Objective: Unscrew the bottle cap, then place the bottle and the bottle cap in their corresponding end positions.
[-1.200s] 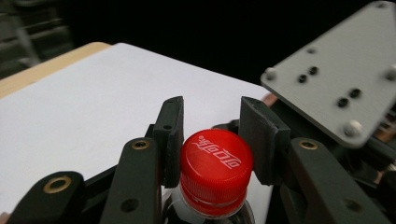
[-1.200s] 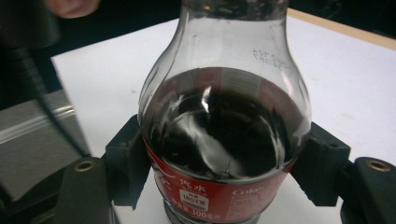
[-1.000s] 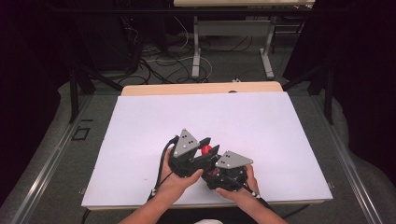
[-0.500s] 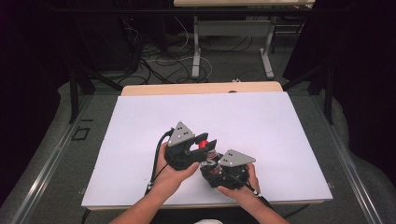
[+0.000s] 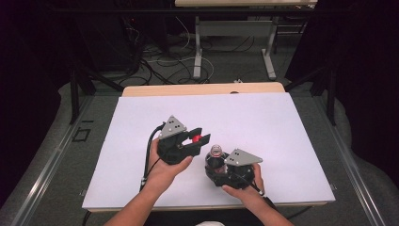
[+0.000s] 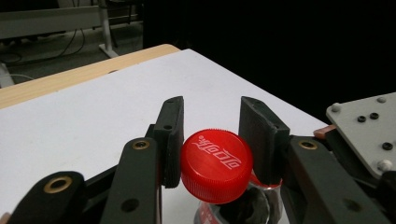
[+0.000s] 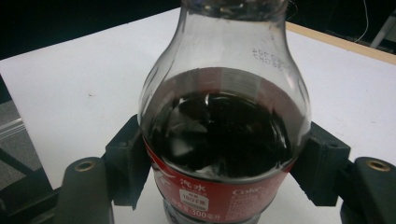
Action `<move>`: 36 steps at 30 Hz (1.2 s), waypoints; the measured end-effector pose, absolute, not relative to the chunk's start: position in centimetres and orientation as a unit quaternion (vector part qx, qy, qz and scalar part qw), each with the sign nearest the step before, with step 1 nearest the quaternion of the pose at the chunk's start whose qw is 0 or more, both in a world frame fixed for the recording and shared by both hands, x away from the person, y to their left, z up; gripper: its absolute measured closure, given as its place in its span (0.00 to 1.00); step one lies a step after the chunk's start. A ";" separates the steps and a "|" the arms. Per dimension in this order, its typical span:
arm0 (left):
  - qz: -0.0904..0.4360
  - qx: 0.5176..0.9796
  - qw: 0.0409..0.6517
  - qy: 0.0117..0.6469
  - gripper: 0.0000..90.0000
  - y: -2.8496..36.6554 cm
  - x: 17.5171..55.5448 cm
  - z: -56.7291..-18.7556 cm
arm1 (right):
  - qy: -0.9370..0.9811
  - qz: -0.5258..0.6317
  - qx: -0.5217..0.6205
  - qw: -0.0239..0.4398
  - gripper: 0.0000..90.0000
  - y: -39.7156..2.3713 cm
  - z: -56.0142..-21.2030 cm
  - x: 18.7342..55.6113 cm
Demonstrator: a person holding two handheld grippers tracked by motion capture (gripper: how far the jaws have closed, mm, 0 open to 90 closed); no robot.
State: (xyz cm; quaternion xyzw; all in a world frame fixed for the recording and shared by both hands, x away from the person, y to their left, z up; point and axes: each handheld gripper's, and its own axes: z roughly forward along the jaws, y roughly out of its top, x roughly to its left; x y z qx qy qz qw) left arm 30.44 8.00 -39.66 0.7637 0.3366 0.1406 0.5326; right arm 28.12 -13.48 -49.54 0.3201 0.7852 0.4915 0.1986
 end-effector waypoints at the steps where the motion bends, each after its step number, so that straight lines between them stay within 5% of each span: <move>1: 0.143 0.763 0.532 0.338 0.69 8.1 30.5 -39.7 | 0.787 0.489 0.321 0.197 0.33 -13.6 -49.5 28.2; 36: 0.161 0.728 0.511 0.429 0.69 16.4 31.8 -44.8 | 0.763 0.492 0.346 0.237 0.33 -15.9 -46.2 33.4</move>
